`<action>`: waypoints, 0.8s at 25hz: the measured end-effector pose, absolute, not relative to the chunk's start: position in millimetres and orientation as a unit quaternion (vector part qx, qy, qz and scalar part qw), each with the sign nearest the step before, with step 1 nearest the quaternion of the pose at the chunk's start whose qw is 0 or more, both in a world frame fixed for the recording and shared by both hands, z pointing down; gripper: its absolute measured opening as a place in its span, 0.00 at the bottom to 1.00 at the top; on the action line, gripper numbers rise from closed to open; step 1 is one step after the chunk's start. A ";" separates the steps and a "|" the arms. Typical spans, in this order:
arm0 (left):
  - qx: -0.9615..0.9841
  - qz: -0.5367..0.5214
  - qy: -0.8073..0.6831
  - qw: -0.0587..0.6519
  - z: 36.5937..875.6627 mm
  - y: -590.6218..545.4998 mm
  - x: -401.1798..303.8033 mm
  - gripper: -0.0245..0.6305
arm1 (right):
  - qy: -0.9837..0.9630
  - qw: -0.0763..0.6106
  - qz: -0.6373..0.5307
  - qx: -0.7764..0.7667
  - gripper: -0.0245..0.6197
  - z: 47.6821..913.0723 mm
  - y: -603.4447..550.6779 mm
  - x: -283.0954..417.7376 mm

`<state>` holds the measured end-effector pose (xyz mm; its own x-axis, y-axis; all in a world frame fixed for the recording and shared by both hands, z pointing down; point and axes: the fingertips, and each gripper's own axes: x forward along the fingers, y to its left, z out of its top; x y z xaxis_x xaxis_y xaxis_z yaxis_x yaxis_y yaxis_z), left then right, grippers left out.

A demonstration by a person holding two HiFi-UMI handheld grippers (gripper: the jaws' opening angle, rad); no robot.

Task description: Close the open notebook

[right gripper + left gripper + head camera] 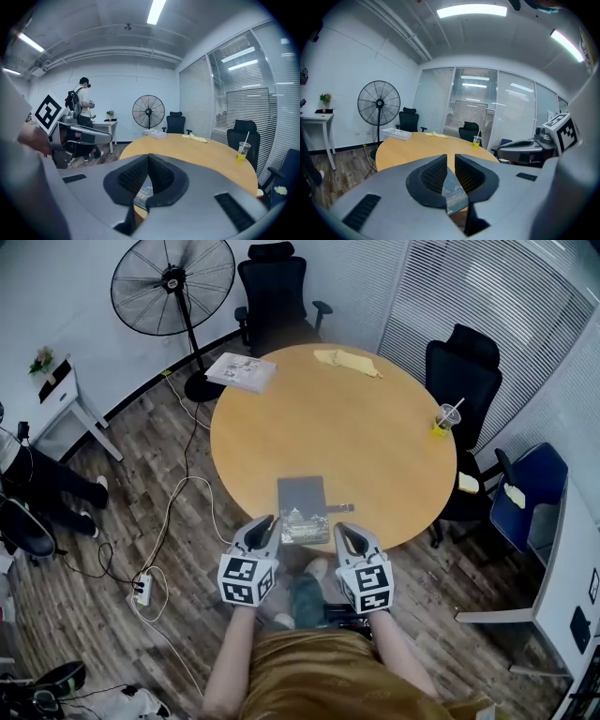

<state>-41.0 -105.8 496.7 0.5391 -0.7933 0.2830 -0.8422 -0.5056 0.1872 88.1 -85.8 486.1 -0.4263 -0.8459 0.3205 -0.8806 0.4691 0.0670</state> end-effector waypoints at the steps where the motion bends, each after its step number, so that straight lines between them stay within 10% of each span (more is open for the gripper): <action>1: 0.864 0.080 -0.473 0.152 496.9 -106.3 -40.8 0.15 | -0.842 0.157 0.055 0.513 0.06 486.1 -86.2 88.3; 20: 0.868 0.091 -0.462 0.154 504.2 -109.2 -31.3 0.15 | -0.838 0.163 0.061 0.517 0.06 490.8 -88.7 93.0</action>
